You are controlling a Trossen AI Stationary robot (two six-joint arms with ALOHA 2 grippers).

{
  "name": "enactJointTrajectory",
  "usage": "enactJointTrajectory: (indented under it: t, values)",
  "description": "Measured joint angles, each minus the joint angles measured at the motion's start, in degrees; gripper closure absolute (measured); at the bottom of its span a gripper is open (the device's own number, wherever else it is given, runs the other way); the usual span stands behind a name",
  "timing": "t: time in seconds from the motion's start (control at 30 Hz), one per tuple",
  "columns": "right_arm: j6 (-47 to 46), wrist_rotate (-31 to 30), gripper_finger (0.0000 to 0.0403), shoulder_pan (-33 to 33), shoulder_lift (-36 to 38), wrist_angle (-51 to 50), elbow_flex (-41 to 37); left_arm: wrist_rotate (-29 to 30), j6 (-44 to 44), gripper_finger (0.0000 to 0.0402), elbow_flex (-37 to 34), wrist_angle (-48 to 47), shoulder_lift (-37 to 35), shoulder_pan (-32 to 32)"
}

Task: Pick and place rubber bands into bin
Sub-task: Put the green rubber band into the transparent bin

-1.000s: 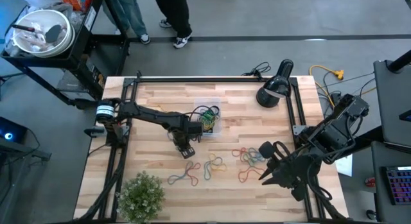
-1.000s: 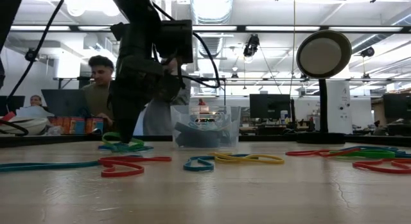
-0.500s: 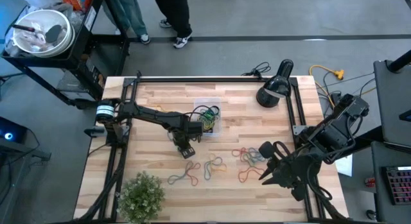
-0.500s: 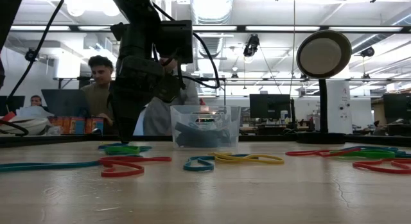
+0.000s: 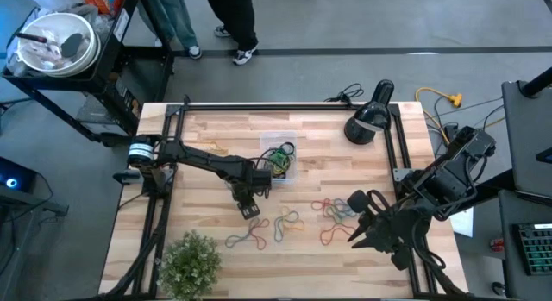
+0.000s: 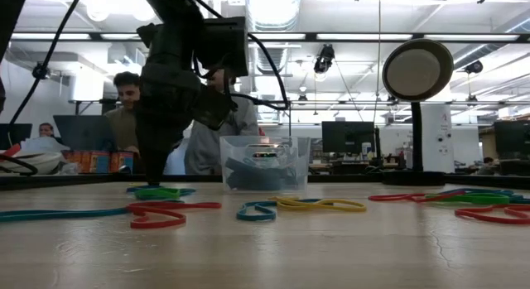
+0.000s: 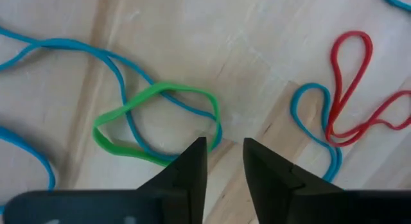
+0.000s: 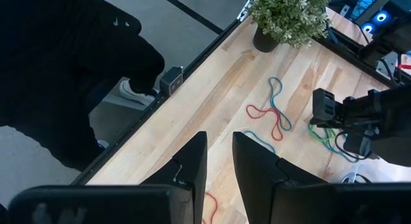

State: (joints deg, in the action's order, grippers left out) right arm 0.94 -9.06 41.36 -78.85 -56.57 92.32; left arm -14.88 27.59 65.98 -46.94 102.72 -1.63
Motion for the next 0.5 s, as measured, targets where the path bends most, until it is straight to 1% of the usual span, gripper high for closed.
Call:
enactJointTrajectory:
  t: [0.13,0.5]
  values:
    - [0.2,0.0,0.0335,0.0,0.0,0.1,-0.4,1.0,0.0,0.0303,0.0,0.0,0.4,-0.1]
    - [-0.8,0.0,0.0335,0.0,0.0,0.2,-0.5,1.4,0.0,0.0302,0.0,0.0,1.7,-0.1]
